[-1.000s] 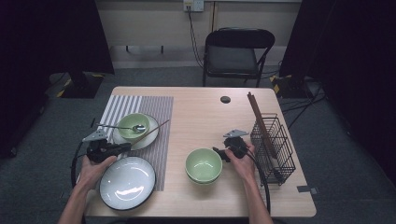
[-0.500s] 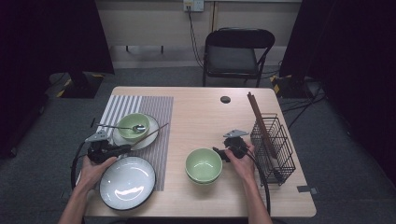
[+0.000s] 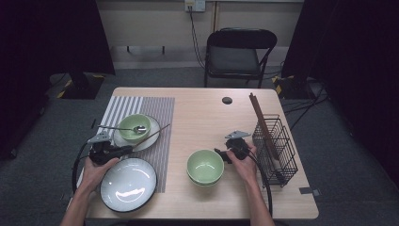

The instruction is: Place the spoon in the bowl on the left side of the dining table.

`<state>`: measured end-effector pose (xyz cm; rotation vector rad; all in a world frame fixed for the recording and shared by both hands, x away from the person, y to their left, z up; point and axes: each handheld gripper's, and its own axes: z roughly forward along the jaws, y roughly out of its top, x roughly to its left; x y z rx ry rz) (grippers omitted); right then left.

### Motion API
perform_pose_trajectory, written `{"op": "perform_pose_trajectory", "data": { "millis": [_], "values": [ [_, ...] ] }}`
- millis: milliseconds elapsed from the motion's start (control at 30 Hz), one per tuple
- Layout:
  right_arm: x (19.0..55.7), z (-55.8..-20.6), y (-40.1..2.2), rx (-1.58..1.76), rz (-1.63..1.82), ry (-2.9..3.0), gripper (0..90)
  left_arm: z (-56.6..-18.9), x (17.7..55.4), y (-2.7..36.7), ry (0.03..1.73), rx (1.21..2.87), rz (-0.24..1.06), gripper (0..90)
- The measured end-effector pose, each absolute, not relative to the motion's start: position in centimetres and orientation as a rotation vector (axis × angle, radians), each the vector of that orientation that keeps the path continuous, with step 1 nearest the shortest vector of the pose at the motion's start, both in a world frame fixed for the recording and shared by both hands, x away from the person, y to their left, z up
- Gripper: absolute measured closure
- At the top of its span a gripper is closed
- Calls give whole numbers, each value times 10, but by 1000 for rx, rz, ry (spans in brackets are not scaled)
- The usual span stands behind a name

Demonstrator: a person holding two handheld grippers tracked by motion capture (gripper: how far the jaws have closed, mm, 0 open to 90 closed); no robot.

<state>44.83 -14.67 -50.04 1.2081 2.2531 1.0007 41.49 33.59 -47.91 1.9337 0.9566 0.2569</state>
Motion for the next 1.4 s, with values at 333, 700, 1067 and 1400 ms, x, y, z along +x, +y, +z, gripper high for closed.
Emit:
{"op": "perform_pose_trajectory", "data": {
  "millis": [333,700,1067,1400],
  "values": [
    [448,-500,-147,1209,1000,2253,229,-481,417,336,978,1917,274,841],
    [448,-500,-147,1208,1000,2253,229,-481,417,339,1005,1900,267,789],
    [448,-500,-147,1208,1001,2253,229,-480,418,337,1005,1909,281,815],
    [448,-500,-147,1208,1001,2253,229,-479,416,345,1032,1910,298,820]
  ]
}}
